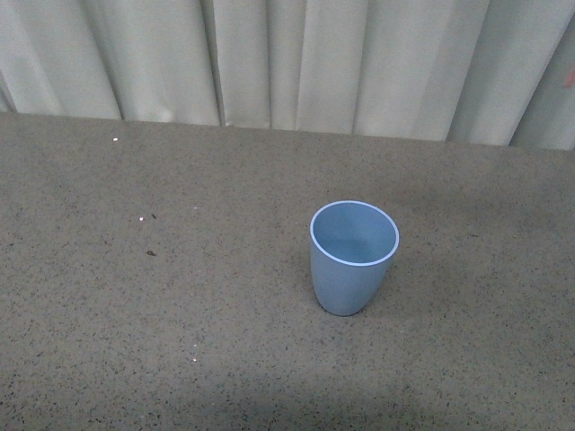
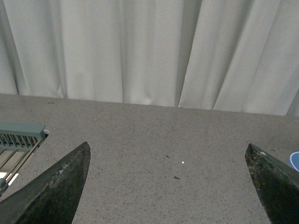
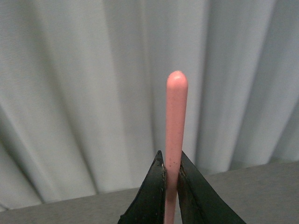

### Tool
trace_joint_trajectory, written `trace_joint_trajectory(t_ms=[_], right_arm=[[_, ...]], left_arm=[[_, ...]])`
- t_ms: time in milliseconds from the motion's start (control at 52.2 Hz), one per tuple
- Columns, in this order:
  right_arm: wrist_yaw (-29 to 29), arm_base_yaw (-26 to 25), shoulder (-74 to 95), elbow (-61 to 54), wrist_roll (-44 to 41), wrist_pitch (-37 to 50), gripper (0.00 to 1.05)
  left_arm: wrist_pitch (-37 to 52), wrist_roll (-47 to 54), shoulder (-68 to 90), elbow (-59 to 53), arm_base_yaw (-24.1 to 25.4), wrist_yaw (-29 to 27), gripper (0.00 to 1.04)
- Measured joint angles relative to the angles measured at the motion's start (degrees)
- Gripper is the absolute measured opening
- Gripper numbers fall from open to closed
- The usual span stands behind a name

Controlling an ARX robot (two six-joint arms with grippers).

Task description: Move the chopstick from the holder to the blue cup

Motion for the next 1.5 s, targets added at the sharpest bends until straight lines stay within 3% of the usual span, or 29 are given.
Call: trace_joint_trajectory(t_ms=[479, 863, 1495], right_arm=[[2.8, 10.6, 10.6, -5.0, 22.4, 14.3, 0.03], [4.0, 14.7, 15.5, -7.2, 25.5, 15.7, 0.03], [5.0, 16.3, 18.3, -6.9, 25.7, 15.3, 0.03]], left_arm=[[0.0, 0.0, 0.0, 0.0, 0.0, 0.0, 0.98], [0.0, 0.0, 0.0, 0.0, 0.0, 0.0, 0.98], [0.0, 0.0, 0.0, 0.0, 0.0, 0.0, 0.98]])
